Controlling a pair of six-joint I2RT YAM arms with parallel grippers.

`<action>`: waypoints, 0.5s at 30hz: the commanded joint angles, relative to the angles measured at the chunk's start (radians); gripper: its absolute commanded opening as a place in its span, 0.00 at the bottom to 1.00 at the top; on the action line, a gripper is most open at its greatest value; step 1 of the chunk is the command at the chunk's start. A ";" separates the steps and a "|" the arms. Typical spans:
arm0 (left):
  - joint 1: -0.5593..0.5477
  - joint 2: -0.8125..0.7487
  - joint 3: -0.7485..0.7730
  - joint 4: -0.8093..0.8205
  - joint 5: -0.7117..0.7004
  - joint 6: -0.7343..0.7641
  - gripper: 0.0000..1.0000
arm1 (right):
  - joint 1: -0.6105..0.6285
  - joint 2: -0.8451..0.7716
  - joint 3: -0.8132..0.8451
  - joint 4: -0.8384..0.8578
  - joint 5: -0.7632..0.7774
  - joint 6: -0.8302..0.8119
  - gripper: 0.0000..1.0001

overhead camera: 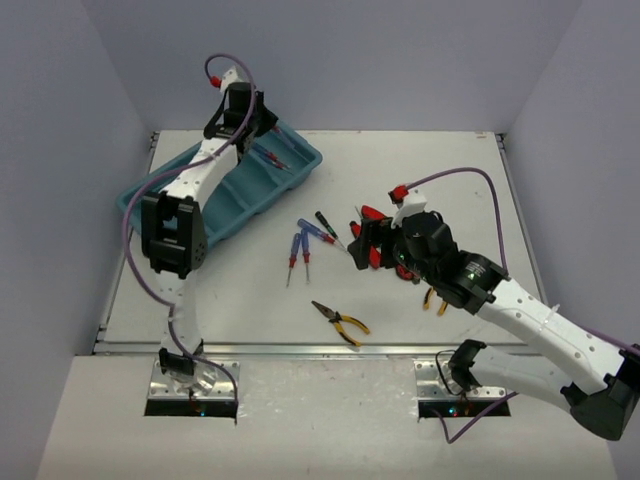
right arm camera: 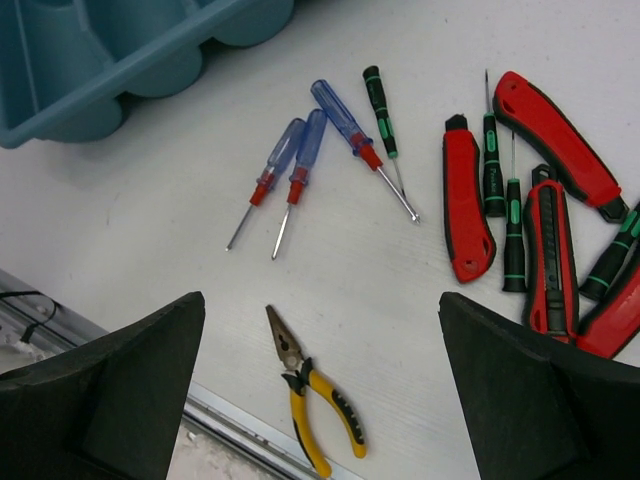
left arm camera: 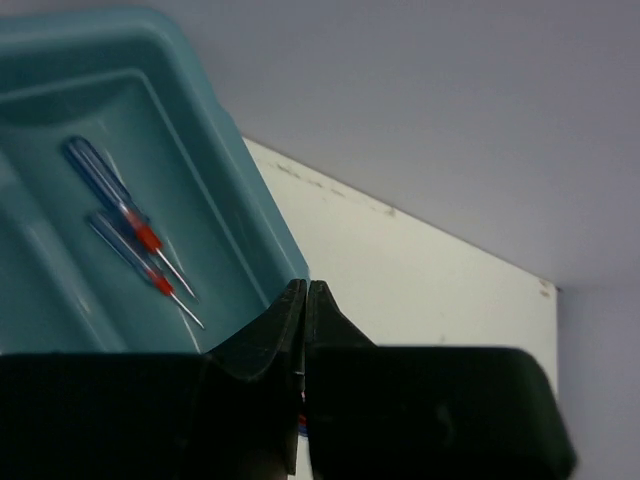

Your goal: Sort the tools into containers

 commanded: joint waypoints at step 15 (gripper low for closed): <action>-0.007 -0.107 0.228 -0.177 0.008 0.118 1.00 | -0.031 0.402 0.193 -0.041 -0.143 -0.249 0.90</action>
